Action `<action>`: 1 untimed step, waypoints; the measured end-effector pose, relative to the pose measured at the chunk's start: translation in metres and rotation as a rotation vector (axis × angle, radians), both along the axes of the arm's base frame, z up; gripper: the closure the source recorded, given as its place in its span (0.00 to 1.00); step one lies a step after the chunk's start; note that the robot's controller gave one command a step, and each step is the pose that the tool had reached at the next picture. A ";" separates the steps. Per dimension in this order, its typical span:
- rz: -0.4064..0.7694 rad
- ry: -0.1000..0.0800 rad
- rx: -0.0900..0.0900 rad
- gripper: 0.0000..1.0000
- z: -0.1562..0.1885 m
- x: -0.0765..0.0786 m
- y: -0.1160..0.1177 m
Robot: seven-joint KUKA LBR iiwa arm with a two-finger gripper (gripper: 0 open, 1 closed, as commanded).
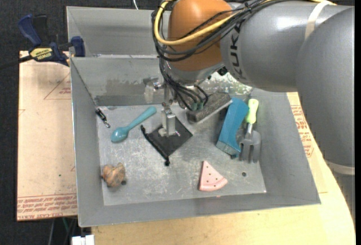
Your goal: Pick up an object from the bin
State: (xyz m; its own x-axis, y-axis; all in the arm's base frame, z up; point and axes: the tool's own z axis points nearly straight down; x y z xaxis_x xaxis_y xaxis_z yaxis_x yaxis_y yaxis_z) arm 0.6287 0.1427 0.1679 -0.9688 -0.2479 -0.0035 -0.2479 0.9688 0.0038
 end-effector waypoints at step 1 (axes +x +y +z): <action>0.135 -0.003 0.001 0.00 -0.032 -0.001 -0.018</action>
Offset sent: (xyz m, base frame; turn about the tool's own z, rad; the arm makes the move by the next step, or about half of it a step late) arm -0.0067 -0.0380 -0.0601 -0.1753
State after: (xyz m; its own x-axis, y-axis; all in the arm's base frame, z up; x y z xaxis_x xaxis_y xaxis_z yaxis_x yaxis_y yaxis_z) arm 0.6276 0.1251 0.1361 -0.9266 -0.3761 -0.0071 -0.3761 0.9266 0.0041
